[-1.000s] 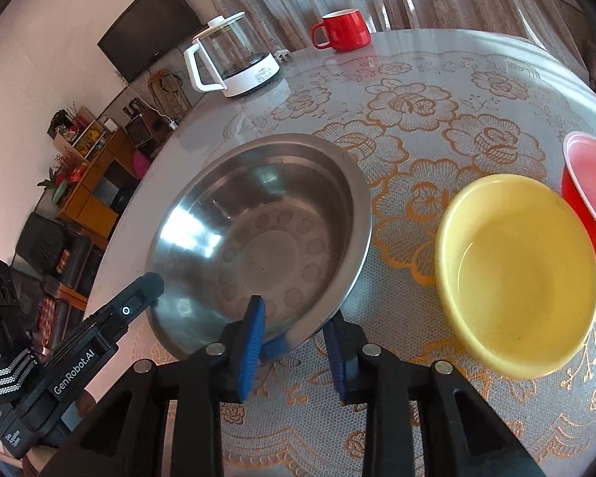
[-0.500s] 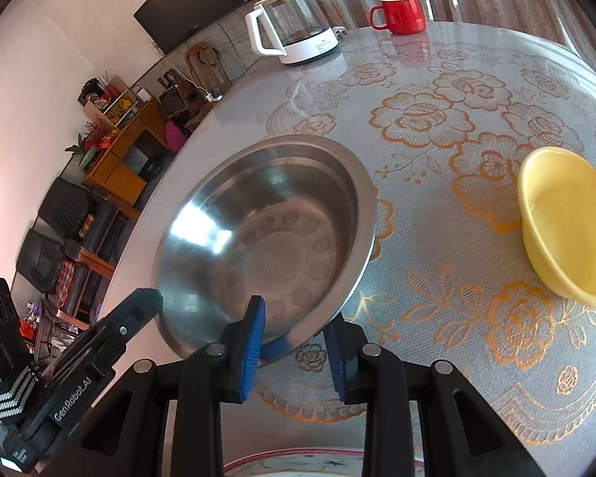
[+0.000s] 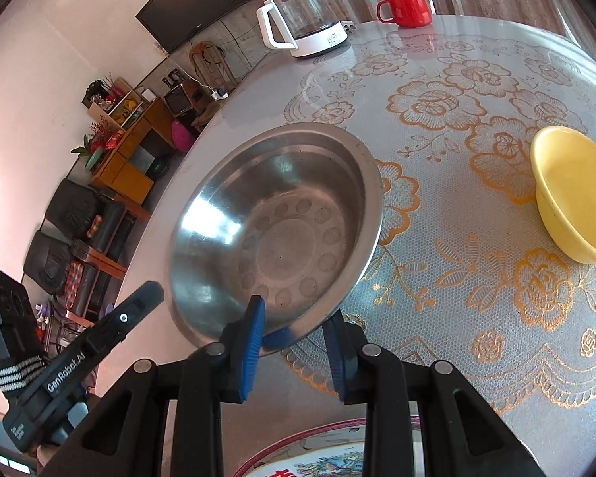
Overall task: Organize plates and bowls
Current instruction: 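Carry the steel basin with both tools and set it beside the plate stack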
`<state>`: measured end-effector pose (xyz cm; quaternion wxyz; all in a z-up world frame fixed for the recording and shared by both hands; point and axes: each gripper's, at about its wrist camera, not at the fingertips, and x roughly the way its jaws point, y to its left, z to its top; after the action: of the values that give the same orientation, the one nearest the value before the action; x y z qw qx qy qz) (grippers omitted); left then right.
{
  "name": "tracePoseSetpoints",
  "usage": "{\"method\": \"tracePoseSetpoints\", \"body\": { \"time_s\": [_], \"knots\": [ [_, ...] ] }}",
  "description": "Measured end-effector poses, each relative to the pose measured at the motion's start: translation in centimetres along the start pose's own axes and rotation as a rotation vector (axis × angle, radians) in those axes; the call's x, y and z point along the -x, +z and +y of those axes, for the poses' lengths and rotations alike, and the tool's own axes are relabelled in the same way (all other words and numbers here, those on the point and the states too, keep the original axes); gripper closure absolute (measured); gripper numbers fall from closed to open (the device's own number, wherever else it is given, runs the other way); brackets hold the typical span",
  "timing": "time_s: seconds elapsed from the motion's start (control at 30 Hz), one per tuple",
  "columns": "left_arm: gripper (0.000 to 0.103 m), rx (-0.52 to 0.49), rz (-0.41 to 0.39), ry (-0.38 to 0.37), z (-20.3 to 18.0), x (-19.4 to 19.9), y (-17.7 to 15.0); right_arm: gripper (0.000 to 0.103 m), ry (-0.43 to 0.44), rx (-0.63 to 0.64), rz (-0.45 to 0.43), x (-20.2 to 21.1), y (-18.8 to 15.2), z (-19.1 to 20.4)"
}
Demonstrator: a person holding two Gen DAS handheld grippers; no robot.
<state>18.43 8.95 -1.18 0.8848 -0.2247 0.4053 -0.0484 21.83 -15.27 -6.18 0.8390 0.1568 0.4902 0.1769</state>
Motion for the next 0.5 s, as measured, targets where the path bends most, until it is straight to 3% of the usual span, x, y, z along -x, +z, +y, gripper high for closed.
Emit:
{"method": "tracePoseSetpoints", "body": {
  "time_s": [0.1, 0.2, 0.5],
  "knots": [
    [0.066, 0.001, 0.007, -0.027, -0.6, -1.1, 0.8, 0.074, 0.006, -0.017, 0.004, -0.1, 0.1, -0.3],
    [0.086, -0.041, 0.016, 0.003, -1.4, -2.0, 1.1, 0.074, 0.003, -0.026, 0.007, -0.3, 0.3, -0.7],
    [0.086, -0.042, -0.004, 0.012, 0.0, 0.9, -0.8, 0.074, 0.015, 0.001, 0.019, 0.2, -0.4, -0.3]
  ]
}}
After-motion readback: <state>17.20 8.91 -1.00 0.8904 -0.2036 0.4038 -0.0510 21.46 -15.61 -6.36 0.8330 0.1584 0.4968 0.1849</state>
